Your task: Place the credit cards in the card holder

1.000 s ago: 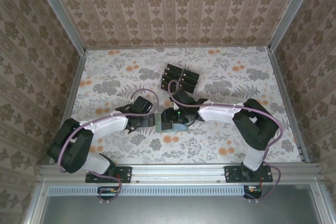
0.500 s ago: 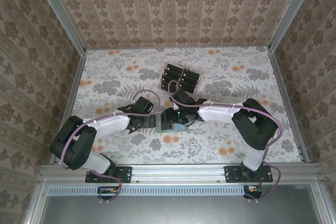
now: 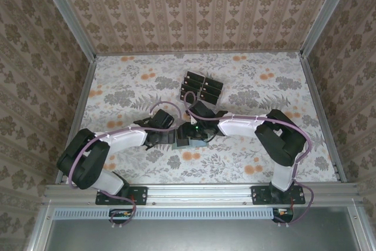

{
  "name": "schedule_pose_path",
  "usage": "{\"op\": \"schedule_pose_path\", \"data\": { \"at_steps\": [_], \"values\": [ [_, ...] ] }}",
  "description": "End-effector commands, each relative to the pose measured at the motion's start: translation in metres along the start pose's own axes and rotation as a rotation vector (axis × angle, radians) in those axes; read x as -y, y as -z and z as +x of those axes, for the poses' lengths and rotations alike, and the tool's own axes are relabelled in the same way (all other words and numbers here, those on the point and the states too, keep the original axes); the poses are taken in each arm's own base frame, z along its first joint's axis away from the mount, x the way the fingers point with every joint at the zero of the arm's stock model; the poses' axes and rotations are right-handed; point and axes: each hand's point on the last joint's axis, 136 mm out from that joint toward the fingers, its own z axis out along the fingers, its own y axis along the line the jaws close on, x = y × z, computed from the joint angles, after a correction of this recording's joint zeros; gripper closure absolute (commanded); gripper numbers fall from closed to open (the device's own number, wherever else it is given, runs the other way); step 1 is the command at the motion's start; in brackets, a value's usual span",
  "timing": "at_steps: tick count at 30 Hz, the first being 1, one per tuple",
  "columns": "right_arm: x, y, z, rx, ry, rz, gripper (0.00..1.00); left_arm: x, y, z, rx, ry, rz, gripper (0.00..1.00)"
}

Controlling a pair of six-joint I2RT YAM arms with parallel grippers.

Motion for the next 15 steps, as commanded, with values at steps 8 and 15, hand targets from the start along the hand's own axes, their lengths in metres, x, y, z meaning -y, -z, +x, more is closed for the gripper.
{"op": "schedule_pose_path", "data": {
  "at_steps": [8, 15],
  "values": [
    [0.008, 0.031, 0.0, 0.039, 0.052, 0.078, 0.44, 0.005, 0.0, 0.01, -0.042, 0.029, 0.069, 0.01],
    [0.02, 0.021, 0.004, 0.011, 0.058, 0.12, 0.95, -0.008, -0.002, 0.011, -0.055, 0.043, 0.039, 0.01]
  ]
}}
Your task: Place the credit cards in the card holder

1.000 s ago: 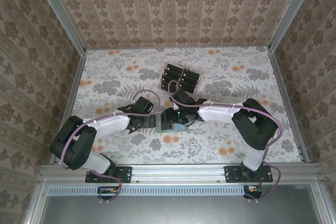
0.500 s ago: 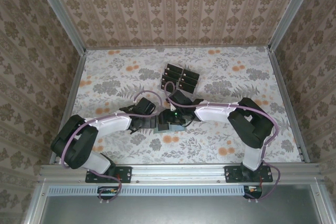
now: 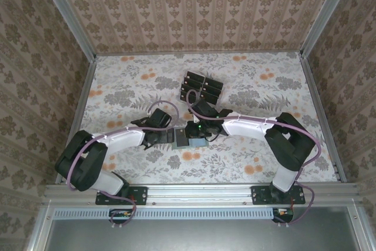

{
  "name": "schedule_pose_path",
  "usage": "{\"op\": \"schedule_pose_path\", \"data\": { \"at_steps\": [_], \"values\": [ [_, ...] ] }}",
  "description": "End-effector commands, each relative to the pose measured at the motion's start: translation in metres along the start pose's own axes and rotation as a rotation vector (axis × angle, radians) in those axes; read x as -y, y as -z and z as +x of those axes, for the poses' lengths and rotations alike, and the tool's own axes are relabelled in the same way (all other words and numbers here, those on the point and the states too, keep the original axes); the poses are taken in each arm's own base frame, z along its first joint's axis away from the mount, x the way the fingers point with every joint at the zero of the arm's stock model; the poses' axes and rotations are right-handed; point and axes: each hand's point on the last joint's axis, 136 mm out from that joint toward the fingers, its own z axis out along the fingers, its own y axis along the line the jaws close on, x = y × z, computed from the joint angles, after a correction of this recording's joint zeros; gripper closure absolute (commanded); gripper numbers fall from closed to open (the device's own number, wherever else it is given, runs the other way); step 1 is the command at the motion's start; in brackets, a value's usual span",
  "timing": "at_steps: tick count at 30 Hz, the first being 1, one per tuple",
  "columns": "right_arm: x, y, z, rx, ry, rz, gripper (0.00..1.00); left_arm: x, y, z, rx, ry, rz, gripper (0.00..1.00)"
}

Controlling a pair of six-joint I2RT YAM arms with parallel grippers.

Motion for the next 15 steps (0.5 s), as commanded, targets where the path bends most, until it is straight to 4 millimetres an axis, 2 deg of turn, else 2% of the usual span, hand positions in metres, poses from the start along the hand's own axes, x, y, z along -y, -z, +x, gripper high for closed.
{"op": "schedule_pose_path", "data": {
  "at_steps": [1, 15],
  "values": [
    [0.017, -0.007, 0.008, -0.029, 0.008, 0.063, 0.99, -0.004, -0.005, 0.013, -0.05, 0.008, 0.011, 0.01],
    [0.027, -0.026, 0.011, -0.052, 0.006, 0.091, 1.0, -0.003, -0.015, 0.019, -0.078, 0.009, 0.012, 0.01]
  ]
}}
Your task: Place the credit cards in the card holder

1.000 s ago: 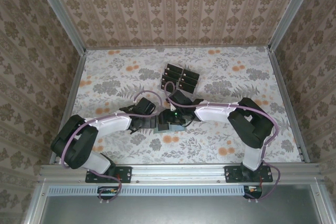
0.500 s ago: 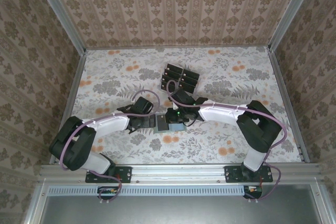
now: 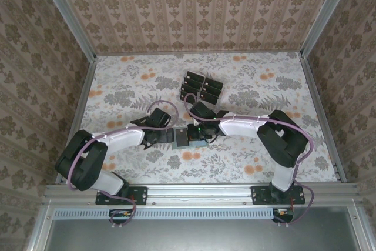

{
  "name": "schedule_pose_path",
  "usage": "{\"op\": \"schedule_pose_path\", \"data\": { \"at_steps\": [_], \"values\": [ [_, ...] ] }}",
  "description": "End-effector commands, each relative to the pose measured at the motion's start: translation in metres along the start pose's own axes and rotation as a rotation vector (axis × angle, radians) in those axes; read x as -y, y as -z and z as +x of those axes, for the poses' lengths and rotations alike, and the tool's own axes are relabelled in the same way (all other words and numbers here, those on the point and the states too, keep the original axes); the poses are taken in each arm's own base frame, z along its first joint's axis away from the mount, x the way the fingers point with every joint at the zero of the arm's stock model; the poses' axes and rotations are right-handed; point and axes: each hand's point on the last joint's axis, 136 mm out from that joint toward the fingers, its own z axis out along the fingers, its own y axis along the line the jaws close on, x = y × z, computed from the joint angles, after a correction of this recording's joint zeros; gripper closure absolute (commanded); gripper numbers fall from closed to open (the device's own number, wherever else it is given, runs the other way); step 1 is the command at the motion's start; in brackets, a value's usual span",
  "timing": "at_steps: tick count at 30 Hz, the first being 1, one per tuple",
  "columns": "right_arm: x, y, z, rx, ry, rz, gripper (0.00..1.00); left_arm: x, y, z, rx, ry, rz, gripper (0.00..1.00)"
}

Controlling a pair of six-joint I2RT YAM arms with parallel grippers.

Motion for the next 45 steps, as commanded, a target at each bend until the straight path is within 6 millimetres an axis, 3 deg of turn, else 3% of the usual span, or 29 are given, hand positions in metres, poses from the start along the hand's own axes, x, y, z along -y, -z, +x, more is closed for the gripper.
{"op": "schedule_pose_path", "data": {
  "at_steps": [1, 29, 39, 45],
  "values": [
    [0.009, -0.007, 0.002, -0.014, 0.0, 0.037, 1.0, -0.002, -0.013, 0.021, -0.076, -0.001, 0.014, 0.01],
    [-0.011, -0.018, 0.001, -0.045, -0.007, -0.039, 1.0, 0.006, -0.018, 0.025, -0.086, -0.017, 0.03, 0.02],
    [-0.012, -0.006, -0.004, -0.017, 0.015, -0.028, 1.0, 0.004, -0.019, 0.02, -0.087, -0.002, 0.022, 0.01],
    [-0.007, 0.011, -0.011, 0.017, 0.034, 0.001, 0.84, -0.001, -0.016, 0.008, -0.076, 0.003, 0.008, 0.0]
  ]
}}
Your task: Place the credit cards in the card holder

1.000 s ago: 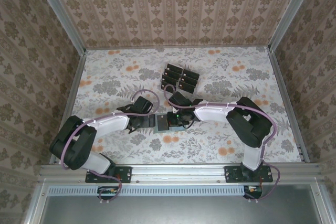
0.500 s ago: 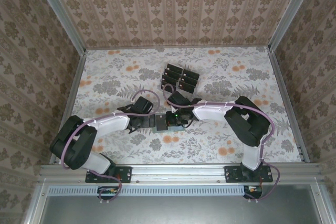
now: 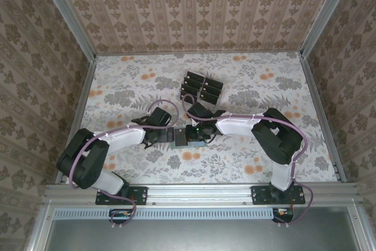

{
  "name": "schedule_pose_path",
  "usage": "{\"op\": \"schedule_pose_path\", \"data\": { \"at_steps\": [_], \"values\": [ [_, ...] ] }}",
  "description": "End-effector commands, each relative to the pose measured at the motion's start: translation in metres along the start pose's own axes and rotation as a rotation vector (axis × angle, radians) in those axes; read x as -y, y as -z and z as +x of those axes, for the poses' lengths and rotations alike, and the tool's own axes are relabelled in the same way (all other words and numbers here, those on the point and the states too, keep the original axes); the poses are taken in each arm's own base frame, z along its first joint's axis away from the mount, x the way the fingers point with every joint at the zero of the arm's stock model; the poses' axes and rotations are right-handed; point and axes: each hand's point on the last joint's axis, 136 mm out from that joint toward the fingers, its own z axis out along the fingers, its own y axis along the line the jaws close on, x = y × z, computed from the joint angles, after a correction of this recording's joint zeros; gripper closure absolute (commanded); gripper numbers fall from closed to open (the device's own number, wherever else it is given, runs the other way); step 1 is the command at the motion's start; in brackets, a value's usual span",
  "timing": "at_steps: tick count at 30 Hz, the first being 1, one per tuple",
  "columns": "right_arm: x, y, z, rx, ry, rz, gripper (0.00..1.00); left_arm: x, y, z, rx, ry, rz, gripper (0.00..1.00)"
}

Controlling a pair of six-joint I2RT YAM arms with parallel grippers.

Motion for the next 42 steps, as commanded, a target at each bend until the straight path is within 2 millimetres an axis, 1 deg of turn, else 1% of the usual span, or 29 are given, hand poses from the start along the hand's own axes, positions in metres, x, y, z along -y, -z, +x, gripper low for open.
{"op": "schedule_pose_path", "data": {
  "at_steps": [1, 4, 7, 10, 11, 14, 16, 21, 26, 31, 35, 42],
  "values": [
    [-0.006, 0.026, -0.014, 0.057, 0.034, 0.007, 0.83, -0.001, -0.012, 0.007, -0.057, -0.002, 0.016, 0.0],
    [-0.005, 0.042, -0.019, 0.089, 0.05, 0.015, 0.76, -0.006, -0.005, -0.001, -0.047, 0.007, 0.006, 0.0],
    [-0.002, 0.058, -0.024, 0.121, 0.063, 0.018, 0.71, -0.012, 0.006, -0.011, -0.023, 0.015, -0.005, 0.0],
    [0.003, 0.072, -0.027, 0.142, 0.075, 0.032, 0.6, -0.016, 0.019, -0.02, 0.002, 0.021, -0.009, 0.0],
    [0.006, 0.075, -0.028, 0.147, 0.08, 0.038, 0.55, -0.016, 0.023, -0.022, 0.011, 0.022, -0.009, 0.0],
    [0.012, 0.083, -0.028, 0.151, 0.094, 0.048, 0.46, -0.014, 0.034, -0.027, 0.027, 0.035, 0.013, 0.0],
    [0.016, 0.086, -0.029, 0.152, 0.1, 0.056, 0.43, -0.01, 0.041, -0.028, 0.033, 0.049, 0.039, 0.0],
    [0.023, 0.087, -0.03, 0.144, 0.113, 0.069, 0.38, 0.003, 0.052, -0.028, 0.053, 0.08, 0.108, 0.0],
    [0.023, 0.08, -0.031, 0.12, 0.12, 0.069, 0.37, 0.016, 0.059, -0.023, 0.079, 0.109, 0.148, 0.0],
    [0.024, 0.07, -0.033, 0.098, 0.118, 0.073, 0.37, 0.023, 0.056, -0.01, 0.083, 0.138, 0.171, 0.0],
    [0.023, 0.061, -0.033, 0.077, 0.11, 0.063, 0.37, 0.024, 0.05, 0.0, 0.07, 0.142, 0.168, 0.0],
    [0.02, 0.053, -0.033, 0.06, 0.105, 0.058, 0.38, 0.025, 0.046, 0.01, 0.06, 0.134, 0.164, 0.0]
  ]
}}
